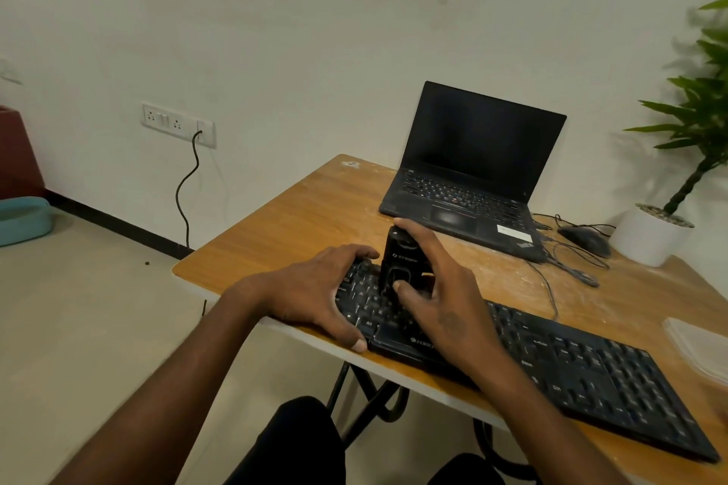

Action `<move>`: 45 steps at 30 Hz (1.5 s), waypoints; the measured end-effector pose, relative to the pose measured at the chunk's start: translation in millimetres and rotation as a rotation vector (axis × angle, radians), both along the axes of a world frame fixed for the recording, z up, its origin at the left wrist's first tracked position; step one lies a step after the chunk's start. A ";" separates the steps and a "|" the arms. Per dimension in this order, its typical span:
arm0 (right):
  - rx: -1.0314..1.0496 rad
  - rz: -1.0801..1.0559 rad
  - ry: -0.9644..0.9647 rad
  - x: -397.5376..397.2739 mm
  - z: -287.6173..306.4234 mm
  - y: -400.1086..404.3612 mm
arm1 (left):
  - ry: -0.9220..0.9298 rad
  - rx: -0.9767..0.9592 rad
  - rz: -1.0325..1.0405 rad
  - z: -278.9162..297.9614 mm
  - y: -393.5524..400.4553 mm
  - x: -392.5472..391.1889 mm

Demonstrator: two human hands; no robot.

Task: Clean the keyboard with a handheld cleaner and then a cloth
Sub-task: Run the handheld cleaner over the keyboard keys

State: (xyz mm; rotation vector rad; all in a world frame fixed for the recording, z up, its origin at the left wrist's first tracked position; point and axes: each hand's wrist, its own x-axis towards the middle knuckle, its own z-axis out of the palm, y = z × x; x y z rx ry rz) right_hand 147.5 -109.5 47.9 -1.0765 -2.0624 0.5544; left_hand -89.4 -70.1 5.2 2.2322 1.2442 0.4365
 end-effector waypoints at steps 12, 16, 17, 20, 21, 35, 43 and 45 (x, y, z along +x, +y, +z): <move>0.080 0.062 -0.091 -10.0 -0.5 -19.4 | 0.002 0.023 0.008 3.2 -3.6 2.8; 0.093 -0.048 -0.086 -12.9 0.7 23.1 | 0.012 0.012 0.014 4.9 -4.6 2.0; 0.090 -0.070 -0.085 -13.0 1.0 30.8 | 0.013 0.005 0.015 4.5 -4.6 1.9; 0.078 -0.083 -0.088 -14.8 1.4 36.3 | 0.005 0.002 0.012 2.6 -3.8 1.4; 0.069 -0.068 -0.080 -15.7 1.9 31.4 | 0.001 0.005 0.014 3.1 -4.1 1.9; 0.036 0.074 -0.016 -17.9 3.1 -9.0 | -0.050 0.043 -0.003 2.8 -4.9 2.3; -0.029 -0.007 0.024 -15.4 7.6 35.2 | -0.144 -0.179 -0.075 9.2 -3.9 -28.7; -0.022 0.018 0.021 -14.7 8.5 26.5 | -0.137 -0.167 -0.065 8.4 -3.4 -36.1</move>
